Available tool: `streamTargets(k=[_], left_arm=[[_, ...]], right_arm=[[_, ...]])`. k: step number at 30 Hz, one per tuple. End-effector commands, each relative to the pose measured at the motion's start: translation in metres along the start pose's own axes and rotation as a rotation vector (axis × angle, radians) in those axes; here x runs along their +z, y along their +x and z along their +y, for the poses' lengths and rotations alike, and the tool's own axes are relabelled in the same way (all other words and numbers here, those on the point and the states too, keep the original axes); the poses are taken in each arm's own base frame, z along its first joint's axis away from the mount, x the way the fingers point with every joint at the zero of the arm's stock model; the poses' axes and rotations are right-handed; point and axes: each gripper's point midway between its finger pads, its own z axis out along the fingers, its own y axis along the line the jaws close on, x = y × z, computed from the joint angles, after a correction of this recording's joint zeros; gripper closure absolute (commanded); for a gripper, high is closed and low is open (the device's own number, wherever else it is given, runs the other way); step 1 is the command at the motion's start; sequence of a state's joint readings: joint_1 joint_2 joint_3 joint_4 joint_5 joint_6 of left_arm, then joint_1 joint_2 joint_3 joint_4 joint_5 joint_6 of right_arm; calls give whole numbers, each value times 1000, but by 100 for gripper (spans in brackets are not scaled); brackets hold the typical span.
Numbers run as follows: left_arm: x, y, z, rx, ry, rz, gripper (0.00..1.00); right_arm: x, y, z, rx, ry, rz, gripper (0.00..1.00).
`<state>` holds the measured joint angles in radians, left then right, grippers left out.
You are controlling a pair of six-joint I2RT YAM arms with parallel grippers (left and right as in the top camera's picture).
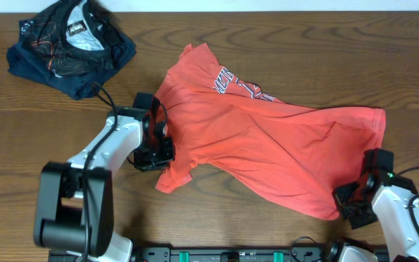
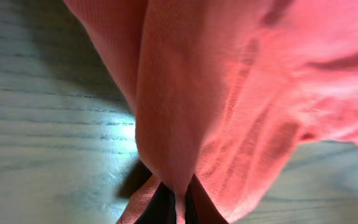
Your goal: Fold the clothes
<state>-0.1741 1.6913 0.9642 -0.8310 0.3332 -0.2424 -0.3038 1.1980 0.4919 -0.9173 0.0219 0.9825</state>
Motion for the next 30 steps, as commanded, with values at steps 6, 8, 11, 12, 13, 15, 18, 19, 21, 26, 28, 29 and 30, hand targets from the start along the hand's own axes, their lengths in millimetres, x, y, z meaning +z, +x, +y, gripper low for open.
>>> streamTargets(k=[6, 8, 11, 12, 13, 15, 18, 19, 21, 26, 28, 29, 30], left_arm=[[-47, 0, -13, 47, 44, -166, 94], [-58, 2, -15, 56, 53, -198, 94], [-71, 6, -17, 72, 63, -240, 94], [-76, 7, -18, 77, 68, -257, 94], [-81, 8, -20, 82, 75, -277, 94], [-95, 10, -23, 96, 90, -325, 94], [-125, 16, -29, 119, 110, -412, 94], [-137, 18, -29, 125, 109, -449, 94], [-174, 23, -31, 142, 104, -570, 94], [-269, 41, -38, 172, 116, -858, 94], [-306, 52, -42, 183, 133, -961, 94], [-324, 58, -43, 183, 141, -1009, 94], [-341, 65, -45, 188, 149, -1051, 94]], right_arm=[[-41, -20, 25, -33, -69, -70, 99], [-51, -23, 29, -52, -95, -90, 99], [-65, -25, 33, -66, -127, -113, 99], [-70, -26, 34, -75, -140, -123, 99], [-75, -27, 36, -86, -156, -131, 99], [-87, -28, 38, -106, -187, -151, 99], [-115, -31, 45, -156, -252, -200, 99], [-124, -33, 47, -168, -269, -217, 99], [-155, -36, 52, -212, -325, -269, 99], [-226, -34, 63, -307, -464, -346, 98], [-254, -31, 67, -343, -522, -375, 99], [-271, -30, 68, -357, -556, -394, 98], [-283, -28, 68, -365, -579, -410, 98]])
